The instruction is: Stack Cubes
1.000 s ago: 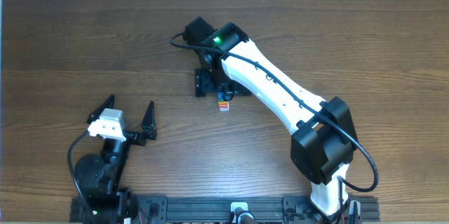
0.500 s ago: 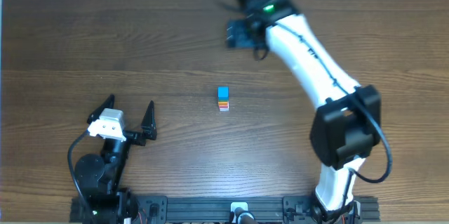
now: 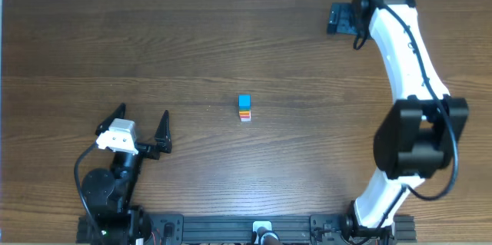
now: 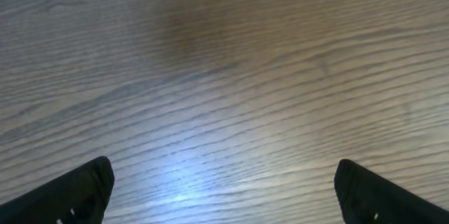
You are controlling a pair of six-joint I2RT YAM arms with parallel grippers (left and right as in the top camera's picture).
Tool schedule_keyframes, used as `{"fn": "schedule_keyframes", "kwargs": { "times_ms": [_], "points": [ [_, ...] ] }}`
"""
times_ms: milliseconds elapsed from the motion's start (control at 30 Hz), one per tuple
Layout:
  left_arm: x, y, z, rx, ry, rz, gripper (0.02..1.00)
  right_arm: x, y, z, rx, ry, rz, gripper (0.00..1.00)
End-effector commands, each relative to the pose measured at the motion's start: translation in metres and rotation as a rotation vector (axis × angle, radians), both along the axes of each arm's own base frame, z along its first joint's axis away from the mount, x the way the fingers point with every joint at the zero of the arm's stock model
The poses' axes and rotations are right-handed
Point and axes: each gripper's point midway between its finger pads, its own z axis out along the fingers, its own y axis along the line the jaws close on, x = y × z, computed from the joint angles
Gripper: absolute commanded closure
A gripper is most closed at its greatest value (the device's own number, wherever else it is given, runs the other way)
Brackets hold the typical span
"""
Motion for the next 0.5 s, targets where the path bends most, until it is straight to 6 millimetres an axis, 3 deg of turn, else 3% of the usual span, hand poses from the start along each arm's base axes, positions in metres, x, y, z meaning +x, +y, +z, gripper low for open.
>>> {"fn": "schedule_keyframes", "kwargs": {
  "times_ms": [33,500],
  "points": [
    [0.0,0.0,-0.001,0.014,-0.003,-0.001,0.02,-0.008,0.003,0.034,0.0,-0.145,0.069,0.009],
    [0.0,0.0,-0.001,0.014,-0.003,-0.001,0.018,-0.081,0.008,0.057,0.023,-0.578,0.094,0.009]
  ]
}}
